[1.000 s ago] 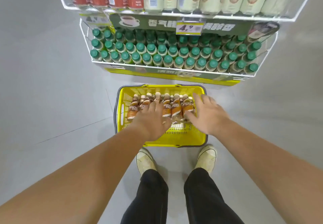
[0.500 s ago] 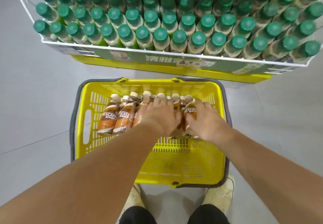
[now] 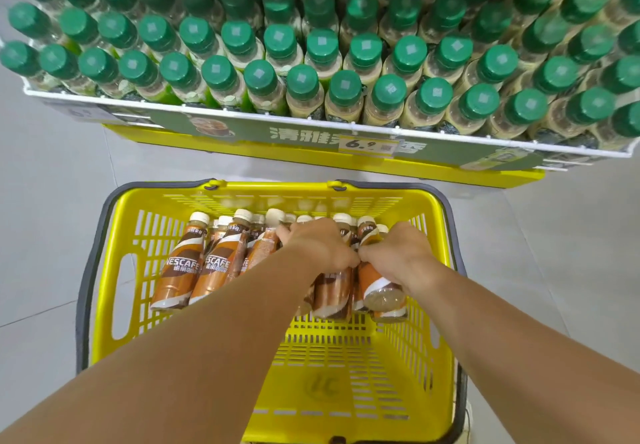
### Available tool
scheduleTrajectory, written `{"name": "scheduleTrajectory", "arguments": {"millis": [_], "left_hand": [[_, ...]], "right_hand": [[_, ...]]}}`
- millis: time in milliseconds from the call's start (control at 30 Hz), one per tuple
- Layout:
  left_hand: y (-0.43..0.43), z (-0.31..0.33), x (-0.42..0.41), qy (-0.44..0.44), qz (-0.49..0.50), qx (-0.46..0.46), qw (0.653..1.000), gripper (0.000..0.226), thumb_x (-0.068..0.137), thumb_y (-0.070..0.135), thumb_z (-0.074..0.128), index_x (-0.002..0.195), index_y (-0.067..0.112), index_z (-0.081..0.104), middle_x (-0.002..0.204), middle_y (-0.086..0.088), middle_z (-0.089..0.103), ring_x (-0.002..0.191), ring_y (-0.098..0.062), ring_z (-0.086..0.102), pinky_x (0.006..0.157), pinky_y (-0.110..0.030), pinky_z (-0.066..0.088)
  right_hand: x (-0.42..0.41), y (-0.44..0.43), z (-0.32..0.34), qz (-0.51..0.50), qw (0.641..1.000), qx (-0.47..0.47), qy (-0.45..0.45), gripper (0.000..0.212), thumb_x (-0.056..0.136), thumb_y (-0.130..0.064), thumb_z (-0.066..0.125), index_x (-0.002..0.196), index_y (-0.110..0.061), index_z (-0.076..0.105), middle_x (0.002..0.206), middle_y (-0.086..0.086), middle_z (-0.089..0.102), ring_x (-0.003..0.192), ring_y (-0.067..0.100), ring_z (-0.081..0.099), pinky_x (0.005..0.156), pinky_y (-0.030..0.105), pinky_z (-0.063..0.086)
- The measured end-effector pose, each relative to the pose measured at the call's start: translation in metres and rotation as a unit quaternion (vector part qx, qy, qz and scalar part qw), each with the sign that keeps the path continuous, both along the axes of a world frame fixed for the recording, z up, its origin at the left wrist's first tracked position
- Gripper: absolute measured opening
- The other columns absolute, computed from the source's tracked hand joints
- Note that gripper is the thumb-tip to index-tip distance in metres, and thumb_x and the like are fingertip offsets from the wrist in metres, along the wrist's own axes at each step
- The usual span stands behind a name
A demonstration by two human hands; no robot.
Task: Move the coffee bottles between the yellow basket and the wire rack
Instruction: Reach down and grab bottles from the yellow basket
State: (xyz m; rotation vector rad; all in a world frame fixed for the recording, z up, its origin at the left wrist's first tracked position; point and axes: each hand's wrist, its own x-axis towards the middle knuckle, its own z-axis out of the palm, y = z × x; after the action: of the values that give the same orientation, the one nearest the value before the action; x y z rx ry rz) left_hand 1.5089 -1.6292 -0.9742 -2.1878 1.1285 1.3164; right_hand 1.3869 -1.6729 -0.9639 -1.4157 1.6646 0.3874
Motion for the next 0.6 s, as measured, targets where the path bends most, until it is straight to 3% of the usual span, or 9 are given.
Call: {"name": "scheduleTrajectory", "arguments": {"millis": [100,167,233,333,400,500,600], "left_hand": [[0.0,0.009,-0.001,0.021,0.027,0.009,0.999,0.039,0.075,0.051,0.072,0.077,0.019,0.049,0.11,-0.007,0.062,0.118,-0.034,0.053,0.109,-0.056,0.036],[0.005,0.015,-0.001,0.038,0.047,-0.015,0.998,0.035,0.077,0.047,0.072,0.082,0.016,0.056,0.109,-0.009,0.064,0.113,-0.033,0.057,0.104,-0.053,0.043],[0.011,0.02,0.001,0.066,0.11,-0.053,0.99,0.035,0.08,0.042,0.073,0.094,0.012,0.065,0.107,-0.01,0.067,0.106,-0.031,0.062,0.096,-0.047,0.051],[0.023,0.031,0.004,0.111,0.186,-0.117,0.969,0.03,0.084,0.035,0.075,0.101,0.013,0.063,0.101,-0.006,0.067,0.095,-0.027,0.064,0.08,-0.037,0.052],[0.032,0.041,0.005,0.147,0.225,-0.165,0.949,0.025,0.086,0.032,0.074,0.102,0.02,0.059,0.099,0.001,0.067,0.093,-0.023,0.063,0.074,-0.034,0.047],[0.047,0.067,0.011,0.229,0.291,-0.239,0.898,0.024,0.085,0.022,0.077,0.105,0.029,0.065,0.094,0.012,0.072,0.089,-0.014,0.067,0.076,-0.029,0.054],[0.059,0.109,0.025,0.265,0.325,-0.28,0.864,0.027,0.082,0.022,0.08,0.104,0.033,0.07,0.09,0.012,0.076,0.082,-0.01,0.071,0.076,-0.032,0.058]], "right_hand": [[-0.007,0.007,0.008,0.015,1.0,-0.014,-0.018,0.036,0.074,-0.016,0.078,0.051,-0.018,0.051,0.052,-0.002,0.05,0.046,0.011,0.048,0.025,0.015,0.024],[-0.011,0.012,0.016,0.028,0.999,-0.027,-0.033,0.032,0.074,-0.017,0.077,0.053,-0.021,0.054,0.053,-0.006,0.053,0.047,0.008,0.05,0.027,0.013,0.025],[-0.014,0.017,0.026,0.031,0.997,-0.036,-0.053,0.025,0.074,-0.018,0.077,0.058,-0.022,0.058,0.056,-0.01,0.057,0.05,0.005,0.054,0.033,0.014,0.03],[-0.016,0.027,0.042,0.014,0.994,-0.041,-0.096,0.01,0.072,-0.018,0.078,0.074,-0.02,0.068,0.069,-0.006,0.067,0.064,0.012,0.063,0.049,0.021,0.042],[-0.018,0.031,0.055,-0.011,0.991,-0.046,-0.127,0.015,0.072,-0.016,0.08,0.083,-0.02,0.07,0.079,-0.002,0.071,0.073,0.016,0.066,0.057,0.025,0.048],[-0.023,0.031,0.085,-0.037,0.983,-0.076,-0.165,0.029,0.069,-0.015,0.084,0.079,-0.026,0.059,0.081,-0.006,0.067,0.071,0.008,0.063,0.057,0.026,0.049],[-0.029,0.029,0.125,-0.048,0.974,-0.086,-0.202,0.034,0.067,-0.013,0.086,0.084,-0.026,0.059,0.081,-0.006,0.069,0.069,0.007,0.066,0.065,0.037,0.058]]}}
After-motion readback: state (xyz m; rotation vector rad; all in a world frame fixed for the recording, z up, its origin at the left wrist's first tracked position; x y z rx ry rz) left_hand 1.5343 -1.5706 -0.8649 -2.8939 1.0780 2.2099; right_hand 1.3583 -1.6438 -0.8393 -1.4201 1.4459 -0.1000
